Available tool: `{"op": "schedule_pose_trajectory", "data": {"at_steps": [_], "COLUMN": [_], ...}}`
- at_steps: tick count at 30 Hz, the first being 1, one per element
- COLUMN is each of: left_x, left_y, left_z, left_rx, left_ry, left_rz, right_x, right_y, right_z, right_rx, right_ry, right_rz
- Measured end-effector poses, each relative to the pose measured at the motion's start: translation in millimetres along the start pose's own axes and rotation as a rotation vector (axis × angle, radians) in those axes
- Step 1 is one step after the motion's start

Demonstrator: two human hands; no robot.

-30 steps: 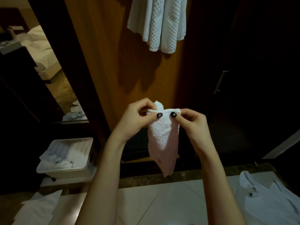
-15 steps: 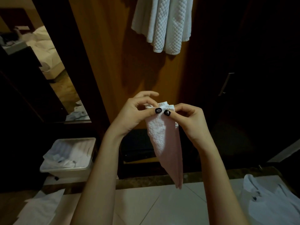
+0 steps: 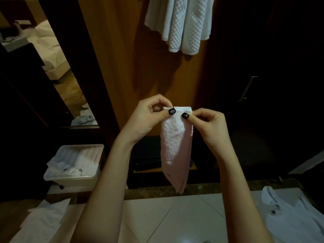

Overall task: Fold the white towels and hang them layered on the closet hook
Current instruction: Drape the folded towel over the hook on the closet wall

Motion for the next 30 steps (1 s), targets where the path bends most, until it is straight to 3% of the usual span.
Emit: {"op": "schedule_pose_trajectory", "data": {"at_steps": [7, 14, 18, 26, 30], "left_x": [-4, 13, 46, 126, 148], "left_y": [-11, -6, 13, 35, 33], "left_z": [13, 9, -2, -21, -43], "left_rx": [-0.093, -0.026, -0.024, -0.094, -0.200], "left_ry": [0.007, 0.236, 0.332, 0.431, 0.569], "left_rz": [-0.089, -0.029, 0.036, 0.060, 0.032], "right_x": [3, 0, -7, 39, 51], "right_y": [-14, -21, -5, 30, 39], "right_z": [-5, -27, -20, -14, -25], "right_rx": [0.110, -0.074, -0.148, -0.201, -0.271], "right_ry": [0.102, 0.305, 0.200, 0.054, 0.103], "right_rz": [-0.062, -0.154, -0.164, 0.019, 0.061]}}
Point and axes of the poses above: each hand's wrist, its own x-axis towards the middle knuckle, its own z-axis out of the palm, y = z × x, the point moved 10 cm from there along x, towards the middle knuckle, and after that the axes turned 9 degrees about z, right-handed, at the moved point
